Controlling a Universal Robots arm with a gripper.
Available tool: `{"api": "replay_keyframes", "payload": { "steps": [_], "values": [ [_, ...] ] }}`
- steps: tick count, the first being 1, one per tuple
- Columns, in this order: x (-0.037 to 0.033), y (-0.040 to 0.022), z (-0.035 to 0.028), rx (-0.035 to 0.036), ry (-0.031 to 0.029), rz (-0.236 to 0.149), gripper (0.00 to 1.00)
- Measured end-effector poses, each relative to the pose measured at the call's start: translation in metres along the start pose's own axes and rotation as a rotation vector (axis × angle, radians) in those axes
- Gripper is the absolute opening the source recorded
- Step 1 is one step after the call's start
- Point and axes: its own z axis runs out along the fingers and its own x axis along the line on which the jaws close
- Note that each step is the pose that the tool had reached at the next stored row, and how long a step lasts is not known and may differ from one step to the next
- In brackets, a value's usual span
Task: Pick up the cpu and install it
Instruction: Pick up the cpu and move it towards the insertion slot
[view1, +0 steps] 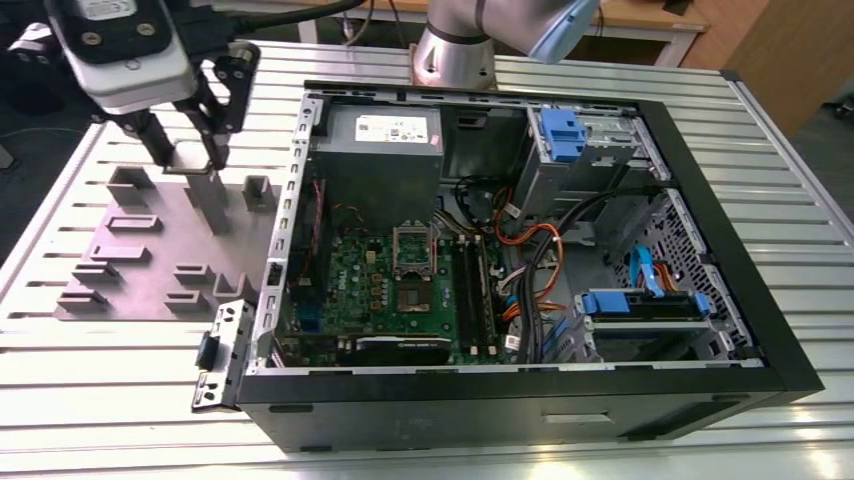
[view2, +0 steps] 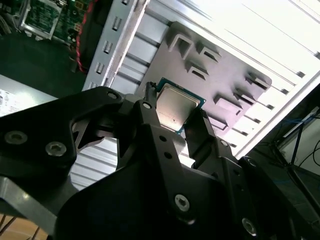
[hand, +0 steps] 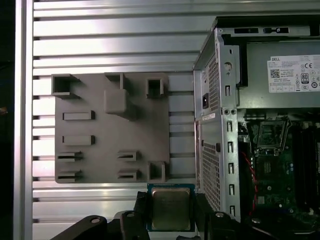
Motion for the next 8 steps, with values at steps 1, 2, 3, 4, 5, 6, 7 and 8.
{"api": "replay_keyframes", "payload": {
  "steps": [1, 2, 3, 4, 5, 6, 7, 8],
  "values": [
    [-0.0049, 0.0002, 0.0001, 0.0, 0.0, 0.0, 0.47],
    [-0.0094, 0.0003, 0.0002, 0.0001, 0.0001, 0.0, 0.47],
    [-0.0138, 0.0005, 0.0003, 0.0001, 0.0001, 0.0, 0.47],
    [-0.0184, 0.0007, 0.0006, 0.0, 0.0, 0.0, 0.47],
    [-0.0229, 0.0009, 0.0008, 0.0, 0.0, 0.0, 0.47],
    [-0.0274, 0.001, 0.001, -0.0001, 0.0, 0.0, 0.47],
    [-0.0319, 0.0012, 0.0012, 0.0, 0.0, 0.0, 0.47],
    [-0.0366, 0.0014, 0.0013, 0.0002, 0.0001, 0.0, 0.47]
  ]
}}
